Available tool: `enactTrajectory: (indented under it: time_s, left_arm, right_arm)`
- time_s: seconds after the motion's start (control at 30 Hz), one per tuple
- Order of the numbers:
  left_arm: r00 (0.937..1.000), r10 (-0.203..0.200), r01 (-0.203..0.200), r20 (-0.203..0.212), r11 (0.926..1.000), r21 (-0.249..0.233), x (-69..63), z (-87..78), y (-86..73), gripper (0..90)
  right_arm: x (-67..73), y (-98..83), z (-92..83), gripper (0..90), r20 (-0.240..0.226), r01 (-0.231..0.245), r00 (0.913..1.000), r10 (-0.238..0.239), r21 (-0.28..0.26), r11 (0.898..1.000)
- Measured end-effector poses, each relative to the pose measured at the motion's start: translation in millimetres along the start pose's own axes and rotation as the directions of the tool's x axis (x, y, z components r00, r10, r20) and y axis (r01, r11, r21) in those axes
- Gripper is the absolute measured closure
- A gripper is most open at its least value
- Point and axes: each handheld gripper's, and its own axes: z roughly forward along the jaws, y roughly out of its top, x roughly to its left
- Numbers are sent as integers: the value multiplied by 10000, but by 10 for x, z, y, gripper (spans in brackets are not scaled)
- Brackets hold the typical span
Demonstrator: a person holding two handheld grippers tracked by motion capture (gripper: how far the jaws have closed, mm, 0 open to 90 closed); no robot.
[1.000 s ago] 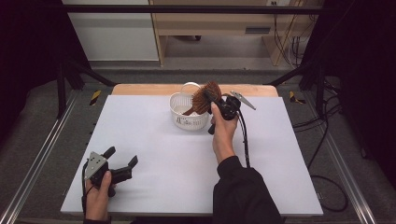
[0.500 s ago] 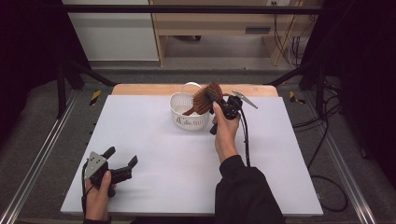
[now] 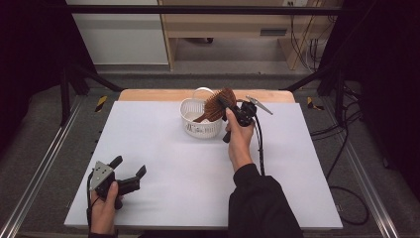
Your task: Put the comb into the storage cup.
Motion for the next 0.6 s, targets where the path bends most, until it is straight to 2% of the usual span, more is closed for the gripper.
enactTrajectory:
  time_s: [0.6]
  left_arm:
    - [10000,-9,9,-9,10000,24,4,-3,-1,21]
  right_arm:
    - [-33,21,27,480,40,119,9999,-120,151,9998]
